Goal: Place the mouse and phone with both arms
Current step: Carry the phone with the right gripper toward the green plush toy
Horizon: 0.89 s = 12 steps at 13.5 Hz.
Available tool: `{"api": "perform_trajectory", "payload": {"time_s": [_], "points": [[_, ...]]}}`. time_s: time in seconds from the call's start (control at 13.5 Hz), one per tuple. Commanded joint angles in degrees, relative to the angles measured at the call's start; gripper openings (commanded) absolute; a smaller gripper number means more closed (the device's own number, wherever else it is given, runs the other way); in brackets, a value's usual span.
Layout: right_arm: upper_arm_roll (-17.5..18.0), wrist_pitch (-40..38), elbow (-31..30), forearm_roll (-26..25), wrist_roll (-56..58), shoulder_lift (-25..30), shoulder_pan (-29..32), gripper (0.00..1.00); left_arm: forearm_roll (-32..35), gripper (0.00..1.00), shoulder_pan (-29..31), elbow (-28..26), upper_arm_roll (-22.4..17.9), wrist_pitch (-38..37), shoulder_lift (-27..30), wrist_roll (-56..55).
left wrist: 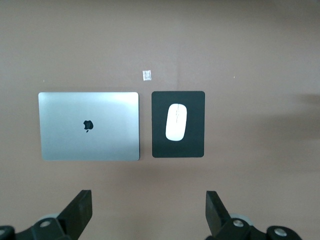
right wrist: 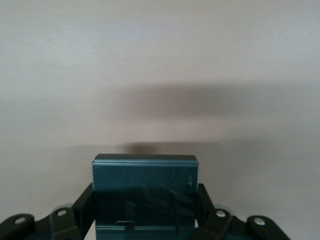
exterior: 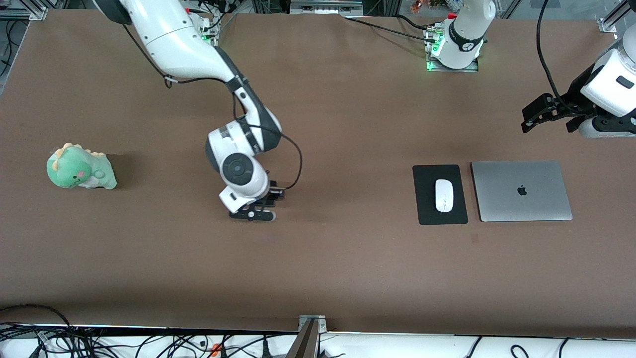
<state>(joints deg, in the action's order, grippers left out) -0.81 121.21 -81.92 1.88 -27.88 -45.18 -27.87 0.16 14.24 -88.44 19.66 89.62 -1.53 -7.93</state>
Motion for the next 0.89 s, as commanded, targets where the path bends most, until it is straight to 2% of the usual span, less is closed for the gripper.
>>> {"api": "perform_trajectory", "payload": {"time_s": [0.0,0.07,0.15,0.52,0.81], "points": [[0.55,-1.68,-4.02,0.14,6.68,4.64,4.47,0.46,-0.16,1.0,-8.75,1.78,-8.02,-2.25,-0.06,-1.73],[0.55,-1.07,-6.47,0.14,8.96,6.31,6.23,0.46,-0.16,1.0,-12.53,1.6,-11.97,-2.34,0.12,-2.61],[0.46,-0.19,-9.11,0.14,10.81,8.33,7.82,0.46,-0.16,1.0,-14.39,1.34,-13.93,-2.34,0.29,-2.79],[-0.94,12.54,-28.7,0.14,23.03,18.62,16.08,0.46,-0.24,1.0,-14.5,1.86,-13.51,-2.26,0.21,-2.88],[-1.74,26.23,-41.54,0.14,30.15,22.06,22.85,0.46,-0.24,1.0,-14.41,1.86,-13.51,-2.26,0.12,-2.88]]}}
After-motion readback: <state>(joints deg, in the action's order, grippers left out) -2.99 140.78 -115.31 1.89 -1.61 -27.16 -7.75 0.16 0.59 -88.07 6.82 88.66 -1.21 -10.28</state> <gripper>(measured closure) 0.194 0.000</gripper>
